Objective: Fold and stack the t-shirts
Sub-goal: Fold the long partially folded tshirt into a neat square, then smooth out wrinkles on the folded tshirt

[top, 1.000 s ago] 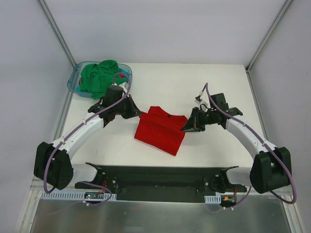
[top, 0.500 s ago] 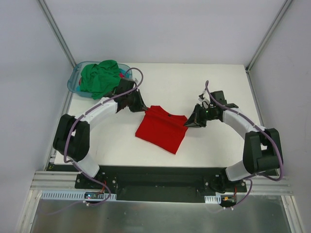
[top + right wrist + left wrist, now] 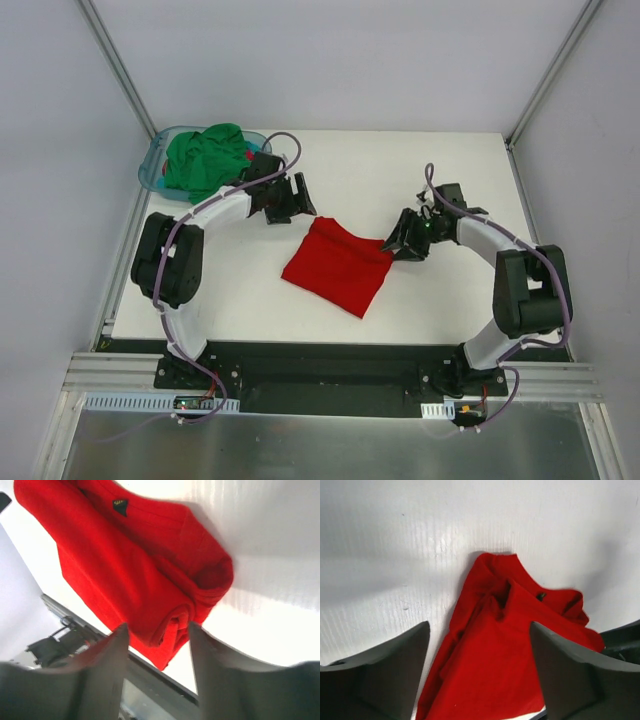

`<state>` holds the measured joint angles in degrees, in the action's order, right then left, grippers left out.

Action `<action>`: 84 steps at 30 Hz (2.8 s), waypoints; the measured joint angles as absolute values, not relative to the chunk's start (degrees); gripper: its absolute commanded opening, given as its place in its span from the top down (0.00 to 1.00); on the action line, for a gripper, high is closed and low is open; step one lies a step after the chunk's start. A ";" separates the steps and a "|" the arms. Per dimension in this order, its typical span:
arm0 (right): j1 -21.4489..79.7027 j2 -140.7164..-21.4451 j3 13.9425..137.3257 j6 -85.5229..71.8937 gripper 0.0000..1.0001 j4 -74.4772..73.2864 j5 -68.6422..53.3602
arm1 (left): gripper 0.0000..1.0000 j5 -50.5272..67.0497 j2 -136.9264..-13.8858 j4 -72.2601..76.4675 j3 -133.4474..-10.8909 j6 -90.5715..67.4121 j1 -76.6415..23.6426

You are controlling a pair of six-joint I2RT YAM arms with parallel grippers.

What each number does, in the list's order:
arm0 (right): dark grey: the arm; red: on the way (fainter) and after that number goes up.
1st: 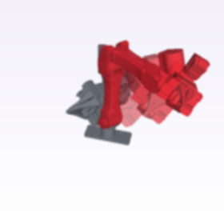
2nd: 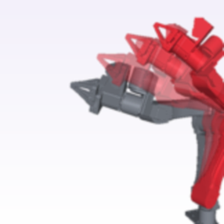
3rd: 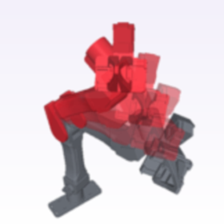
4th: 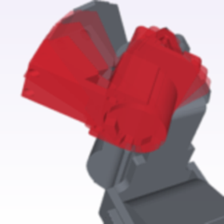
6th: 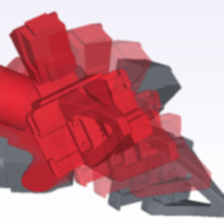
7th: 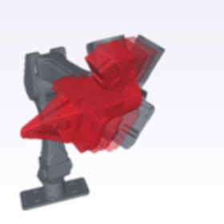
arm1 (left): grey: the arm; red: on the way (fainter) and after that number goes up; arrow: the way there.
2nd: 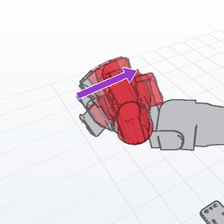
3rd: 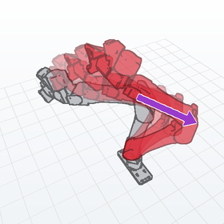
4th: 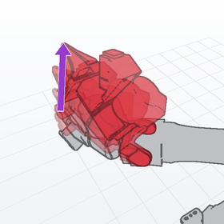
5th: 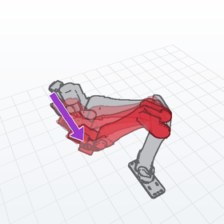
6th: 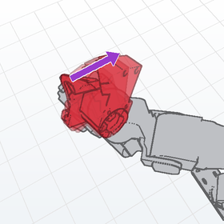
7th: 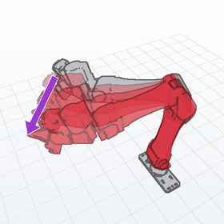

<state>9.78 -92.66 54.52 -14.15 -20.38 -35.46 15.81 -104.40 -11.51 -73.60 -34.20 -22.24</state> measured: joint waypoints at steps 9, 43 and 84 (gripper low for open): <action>10.04 -85.95 56.69 -12.51 0.04 -24.14 -27.14 | 0.01 16.49 -101.32 -11.42 -72.40 -33.67 -21.41; 23.03 -101.12 63.11 -12.32 0.04 -18.85 -20.03 | 0.01 29.34 -101.01 -0.91 -56.64 -38.00 -27.81; 18.96 -52.77 37.87 -14.50 0.04 -22.50 -0.23 | 0.01 26.46 -110.89 -5.89 -71.35 -36.62 -29.85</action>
